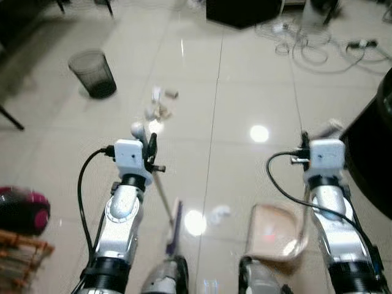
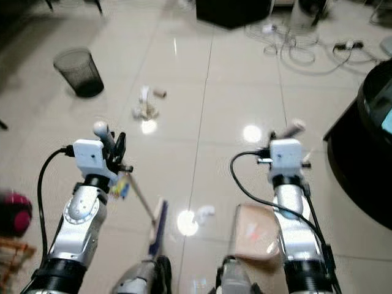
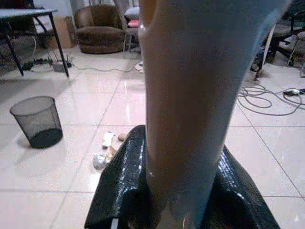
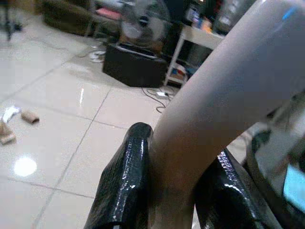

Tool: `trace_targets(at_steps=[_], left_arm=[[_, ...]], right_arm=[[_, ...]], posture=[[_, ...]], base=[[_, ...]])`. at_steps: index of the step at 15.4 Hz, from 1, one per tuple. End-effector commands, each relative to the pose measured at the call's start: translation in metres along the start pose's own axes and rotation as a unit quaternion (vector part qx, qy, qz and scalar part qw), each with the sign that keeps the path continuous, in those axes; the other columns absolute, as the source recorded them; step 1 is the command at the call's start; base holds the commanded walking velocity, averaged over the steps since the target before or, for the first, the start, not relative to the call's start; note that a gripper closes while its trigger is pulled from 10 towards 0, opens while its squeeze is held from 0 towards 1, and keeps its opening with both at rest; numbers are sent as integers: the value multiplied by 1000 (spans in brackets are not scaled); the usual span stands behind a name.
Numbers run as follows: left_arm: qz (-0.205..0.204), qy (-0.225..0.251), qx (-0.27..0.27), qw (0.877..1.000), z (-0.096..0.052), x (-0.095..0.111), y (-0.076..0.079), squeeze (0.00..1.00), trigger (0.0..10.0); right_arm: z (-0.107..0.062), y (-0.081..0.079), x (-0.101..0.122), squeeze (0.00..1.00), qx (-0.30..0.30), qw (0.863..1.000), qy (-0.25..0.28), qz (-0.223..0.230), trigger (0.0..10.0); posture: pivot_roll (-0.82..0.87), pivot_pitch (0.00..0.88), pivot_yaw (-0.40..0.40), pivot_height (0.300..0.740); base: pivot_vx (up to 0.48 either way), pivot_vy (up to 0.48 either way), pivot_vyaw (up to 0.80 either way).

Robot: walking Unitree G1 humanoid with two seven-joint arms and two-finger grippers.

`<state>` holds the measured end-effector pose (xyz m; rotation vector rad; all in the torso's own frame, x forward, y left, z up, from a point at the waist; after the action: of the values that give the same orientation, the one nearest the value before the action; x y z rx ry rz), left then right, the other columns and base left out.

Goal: Sweep floor

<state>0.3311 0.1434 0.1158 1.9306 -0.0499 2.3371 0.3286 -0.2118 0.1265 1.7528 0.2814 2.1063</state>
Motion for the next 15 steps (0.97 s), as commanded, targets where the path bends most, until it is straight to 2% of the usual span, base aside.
trace_targets(at_steps=[1, 2, 3, 4, 6, 7, 9, 10, 12, 15], left_arm=[[-3, 23, 14, 1000, -1, 7, -3, 0, 10000], [-2, 30, 20, 999, -2, 8, -4, 0, 10000], [-1, 37, 21, 999, -4, 9, -3, 0, 10000], [-2, 38, 21, 999, -4, 8, -3, 0, 10000], [-9, 39, 16, 999, -4, 5, -2, 0, 10000], [-11, 38, 12, 999, -3, 3, 0, 0, 10000], [-11, 35, 6, 999, -1, 1, 3, 0, 10000], [-8, 31, -1, 999, 0, -2, 6, 0, 10000], [-8, 26, -9, 1000, 2, -7, 10, 0, 10000], [-16, 18, -21, 999, 5, -12, 18, 0, 10000]], right_arm=[[3, -2, 8, 0, 5, 999, 33, -19, 10000], [5, -5, 11, 0, 5, 999, 48, -16, 10000], [7, -14, 20, 0, 10, 997, 81, 12, 10000], [8, -19, 23, 0, 11, 996, 89, 20, 10000], [4, -50, 29, 0, 34, 992, 105, 55, 10000], [-3, -70, 28, 0, 57, 992, 102, 56, 10000], [-14, -93, 22, 0, 90, 991, 96, 33, 10000], [-17, -99, 19, 0, 93, 991, 92, 27, 10000], [-16, -103, 18, 0, 89, 991, 96, 27, 10000], [-10, -94, 22, 0, 70, 992, 105, 28, 10000]], posture=[[16, 359, 65, 740], [26, 376, 60, 740], [32, 386, 61, 740], [34, 391, 62, 740], [37, 404, 68, 740], [39, 408, 67, 740], [46, 415, 68, 740], [49, 416, 68, 740], [49, 418, 69, 740], [37, 422, 69, 740]], base=[[0, 0, 0], [0, 0, 0], [0, 0, 0], [0, 0, 0], [0, 0, 0], [0, 0, 0], [0, 0, 0], [0, 0, 0], [0, 0, 0], [0, 0, 0]])
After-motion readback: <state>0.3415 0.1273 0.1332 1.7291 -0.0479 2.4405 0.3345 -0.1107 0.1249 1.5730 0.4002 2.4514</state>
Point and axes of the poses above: a point about 5 cm out from each wrist's last joint towards the gripper, its own z axis pointing out of the wrist towards the gripper, its own x axis along the axis of the wrist's last joint, y = z × x, the point moved 3 cm from there along z, pointing out of the wrist towards the gripper, and after that the axes turned 3 degrees about -z, right-handed, at the moved point
